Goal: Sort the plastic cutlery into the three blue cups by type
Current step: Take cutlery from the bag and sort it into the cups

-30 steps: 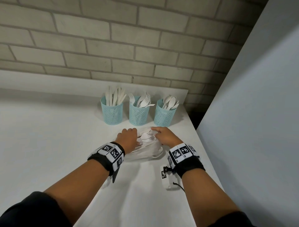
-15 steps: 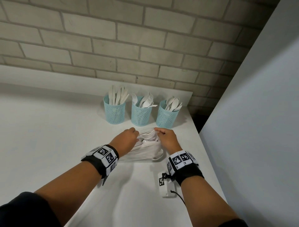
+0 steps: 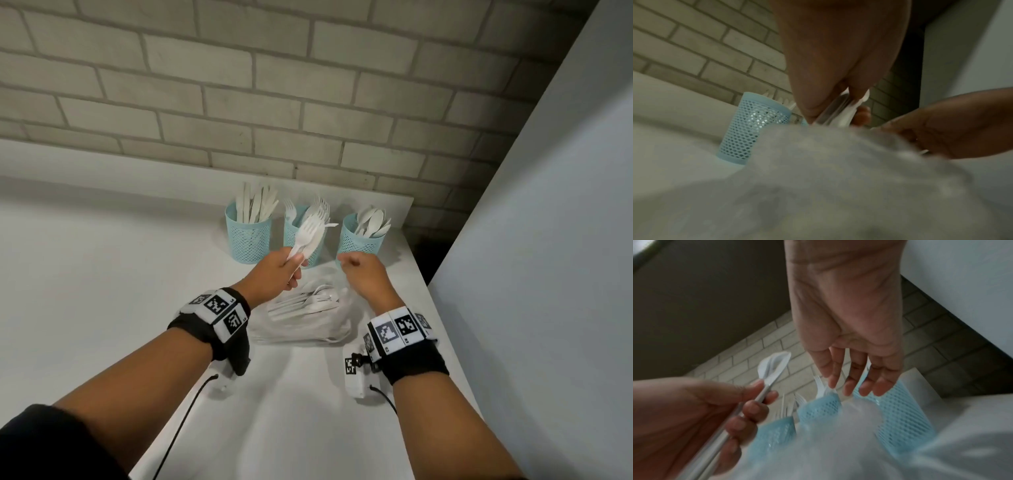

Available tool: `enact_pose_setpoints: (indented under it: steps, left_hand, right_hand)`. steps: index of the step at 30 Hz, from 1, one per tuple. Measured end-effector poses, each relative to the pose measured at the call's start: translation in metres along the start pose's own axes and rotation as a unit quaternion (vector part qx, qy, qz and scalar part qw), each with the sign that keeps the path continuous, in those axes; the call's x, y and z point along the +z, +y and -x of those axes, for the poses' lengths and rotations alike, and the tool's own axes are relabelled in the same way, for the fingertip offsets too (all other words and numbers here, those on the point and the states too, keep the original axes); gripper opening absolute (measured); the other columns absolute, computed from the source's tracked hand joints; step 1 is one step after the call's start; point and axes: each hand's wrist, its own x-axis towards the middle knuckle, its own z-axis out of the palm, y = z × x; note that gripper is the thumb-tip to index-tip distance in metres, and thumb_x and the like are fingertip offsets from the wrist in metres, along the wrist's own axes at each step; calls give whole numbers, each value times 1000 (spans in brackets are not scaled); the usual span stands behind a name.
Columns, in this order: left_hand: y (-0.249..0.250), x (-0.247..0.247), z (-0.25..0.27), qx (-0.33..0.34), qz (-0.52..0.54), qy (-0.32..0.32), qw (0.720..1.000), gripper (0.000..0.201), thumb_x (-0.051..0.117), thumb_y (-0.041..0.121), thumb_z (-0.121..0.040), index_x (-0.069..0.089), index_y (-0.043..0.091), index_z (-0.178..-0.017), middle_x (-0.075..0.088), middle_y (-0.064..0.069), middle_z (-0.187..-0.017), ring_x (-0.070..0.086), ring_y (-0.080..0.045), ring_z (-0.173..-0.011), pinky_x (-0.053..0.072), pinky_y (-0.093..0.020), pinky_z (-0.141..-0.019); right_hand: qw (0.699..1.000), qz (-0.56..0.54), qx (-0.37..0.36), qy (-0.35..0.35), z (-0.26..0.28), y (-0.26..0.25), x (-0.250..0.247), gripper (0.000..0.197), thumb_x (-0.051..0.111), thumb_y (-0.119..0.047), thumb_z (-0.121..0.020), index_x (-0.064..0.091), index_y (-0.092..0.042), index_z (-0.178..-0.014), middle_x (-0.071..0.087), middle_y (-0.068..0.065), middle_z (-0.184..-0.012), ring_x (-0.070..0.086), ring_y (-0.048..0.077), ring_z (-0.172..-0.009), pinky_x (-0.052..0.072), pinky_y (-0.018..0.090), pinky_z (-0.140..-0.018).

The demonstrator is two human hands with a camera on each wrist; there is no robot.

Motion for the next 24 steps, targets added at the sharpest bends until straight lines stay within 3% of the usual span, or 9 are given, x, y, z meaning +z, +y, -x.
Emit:
enact_pose_setpoints:
  steps: [3,6,9,13,16,19,24]
  left_hand:
    - [9,0,-3,-50,158,-35,986,32,30,25,-103,51,2,-112,42,-1,-69,39,-11,-54,38,-17,-47]
    - [8,-1,-3,-89,258,-65,960,29,33,30,-102,50,7,-110,39,0,-67,36,-7,-48,34,-17,-44]
    - [4,0,-1,-86,279,-86,953,21,42,25,-99,52,9,-108,42,1,-67,39,-3,-44,35,-14,-43]
    - [-4,-3,0,-95,314,-91,940,18,46,21,-98,59,9,-96,55,-2,-71,47,-4,-51,40,-13,-45]
    - [-12,-3,0,-111,353,-79,925,24,46,25,-97,61,7,-101,61,-3,-75,52,-7,-56,46,-14,-49]
    - [-16,-5,1,-117,374,-76,917,23,43,20,-98,59,5,-107,65,-4,-78,58,-8,-60,50,-17,-54]
    - [-21,-6,-4,-120,375,-62,917,19,50,9,-94,61,5,-109,70,-9,-90,69,-10,-65,57,-21,-62]
  right_hand:
    - [994,-110,-16,11,-2,-30,-4,28,43,-26,-98,61,-13,-115,64,4,-115,56,13,-103,41,27,-92]
    - [973,-223,32,-57,-4,-48,3,24,43,-32,-98,57,-19,-113,64,4,-109,59,15,-102,46,33,-93]
    - [957,-264,47,-109,-5,-51,12,16,51,-30,-95,60,-19,-102,66,1,-95,63,15,-90,49,32,-89]
    - [958,-268,38,-99,-5,-47,30,7,60,-15,-90,63,-12,-96,67,8,-90,62,19,-78,53,27,-78]
    - [948,-297,53,-100,-9,-44,38,14,56,-9,-92,63,-5,-103,66,13,-95,62,22,-80,53,29,-78]
    - [942,-312,73,-98,-13,-44,40,22,52,-4,-93,60,0,-114,67,12,-98,65,22,-85,55,30,-79]
    - [943,-312,84,-84,-17,-46,48,23,44,-3,-96,58,-5,-114,66,8,-88,63,20,-77,53,32,-71]
